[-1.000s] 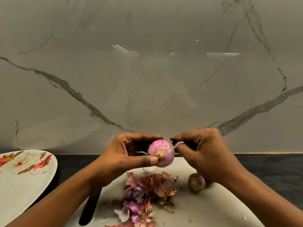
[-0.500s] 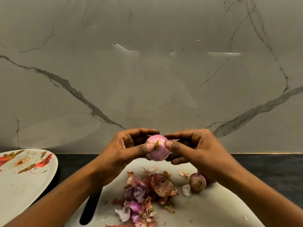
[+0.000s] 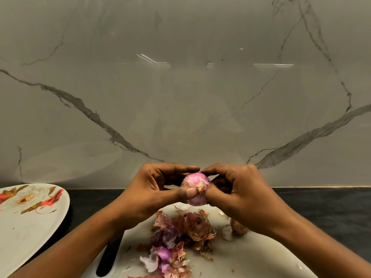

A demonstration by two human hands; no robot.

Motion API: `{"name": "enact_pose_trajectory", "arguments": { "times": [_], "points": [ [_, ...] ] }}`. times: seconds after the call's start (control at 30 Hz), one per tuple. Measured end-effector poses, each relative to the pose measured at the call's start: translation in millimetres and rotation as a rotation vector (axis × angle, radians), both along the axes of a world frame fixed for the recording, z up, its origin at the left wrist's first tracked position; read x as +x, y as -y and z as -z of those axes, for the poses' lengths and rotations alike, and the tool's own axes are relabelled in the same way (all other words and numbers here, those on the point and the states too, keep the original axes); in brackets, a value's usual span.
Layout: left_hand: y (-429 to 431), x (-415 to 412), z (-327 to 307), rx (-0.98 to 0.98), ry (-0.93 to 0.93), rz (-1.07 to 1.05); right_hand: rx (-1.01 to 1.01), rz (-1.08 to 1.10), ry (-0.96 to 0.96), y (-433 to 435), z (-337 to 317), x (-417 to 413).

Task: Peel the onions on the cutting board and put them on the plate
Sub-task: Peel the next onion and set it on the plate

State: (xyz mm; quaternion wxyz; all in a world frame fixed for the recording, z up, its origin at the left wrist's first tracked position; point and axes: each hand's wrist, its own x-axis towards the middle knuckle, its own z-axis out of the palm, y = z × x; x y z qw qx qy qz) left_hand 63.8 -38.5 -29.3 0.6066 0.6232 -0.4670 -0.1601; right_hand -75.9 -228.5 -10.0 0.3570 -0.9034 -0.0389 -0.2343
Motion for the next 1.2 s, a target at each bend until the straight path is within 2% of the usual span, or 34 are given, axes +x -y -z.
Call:
{"name": "enact_pose_trajectory", "arguments": {
  "times": [0.17, 0.3, 0.53, 0.73, 0.87, 1.0, 1.2],
  "points": [
    [1.2, -0.2, 3.8, -0.031, 0.021, -0.032, -0.209, 0.025, 0.016, 1.4, 2.3, 2.7],
    [1.7, -0.6, 2.9, -0.036, 0.022, -0.044, -0.228, 0.031, 0.051, 5.1, 2.6, 5.6],
    [1.5, -3.3, -0.1, -0.051, -0.038, -0.013, 0.078, 0.025, 0.04, 7.4, 1.8, 4.1],
    [5.5, -3.6, -4.7, -0.089, -0.2, 0.01, 0.394, 0.043, 0.108, 4.1, 4.7, 9.9],
    [3.0, -6.4, -2.1, -0.06, -0.14, 0.048, 0.388, 0.094, 0.164, 4.5, 4.3, 8.6],
    [2.4, -7.1, -1.8, -0.089, -0.091, -0.032, 0.41, -0.006, 0.068, 3.0, 3.5, 10.1],
    [0.9, -5.8, -5.5, -0.084, -0.108, -0.024, 0.498, -0.079, -0.025, 3.9, -1.6, 9.4]
  ]
}}
